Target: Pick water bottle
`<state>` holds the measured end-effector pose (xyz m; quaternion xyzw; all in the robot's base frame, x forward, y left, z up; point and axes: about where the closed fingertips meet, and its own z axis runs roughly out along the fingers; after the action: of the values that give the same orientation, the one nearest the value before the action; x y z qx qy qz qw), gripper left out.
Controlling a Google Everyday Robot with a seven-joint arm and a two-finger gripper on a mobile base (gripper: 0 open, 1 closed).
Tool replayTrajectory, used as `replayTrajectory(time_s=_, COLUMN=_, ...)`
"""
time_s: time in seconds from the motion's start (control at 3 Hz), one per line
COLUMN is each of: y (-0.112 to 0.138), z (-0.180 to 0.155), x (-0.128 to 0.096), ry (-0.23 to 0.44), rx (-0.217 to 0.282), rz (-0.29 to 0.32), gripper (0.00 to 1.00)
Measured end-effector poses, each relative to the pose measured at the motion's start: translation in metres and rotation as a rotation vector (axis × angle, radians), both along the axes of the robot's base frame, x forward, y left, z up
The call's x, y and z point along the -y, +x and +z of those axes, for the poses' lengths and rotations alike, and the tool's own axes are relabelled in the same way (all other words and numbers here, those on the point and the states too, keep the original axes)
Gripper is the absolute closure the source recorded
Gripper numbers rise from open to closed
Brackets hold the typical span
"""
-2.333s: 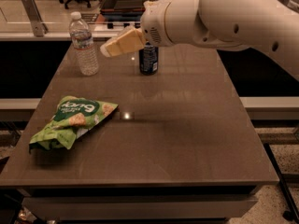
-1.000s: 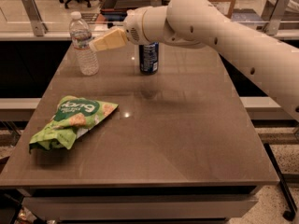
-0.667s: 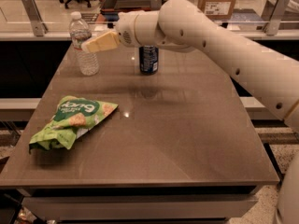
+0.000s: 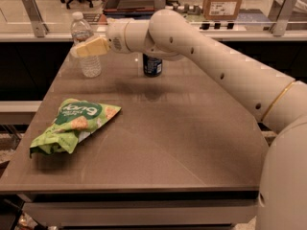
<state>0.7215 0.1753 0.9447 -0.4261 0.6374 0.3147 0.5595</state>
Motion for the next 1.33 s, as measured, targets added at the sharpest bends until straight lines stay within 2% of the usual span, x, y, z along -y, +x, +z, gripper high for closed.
replayTrajectory(time_s=0.33, y=-0.002, z=-0.011, x=-0.021, ry=0.048, rx=-0.016, rz=0.025, gripper=0.0)
replayTrajectory(time_s=0.67, y=-0.002, z=-0.022, x=-0.038, ry=0.092, rx=-0.028, rz=0.046, gripper=0.18)
replayTrajectory(time_s=1.33, y=-0.005, z=-0.022, x=-0.044, ry=0.092, rx=-0.029, rz=0.055, gripper=0.65)
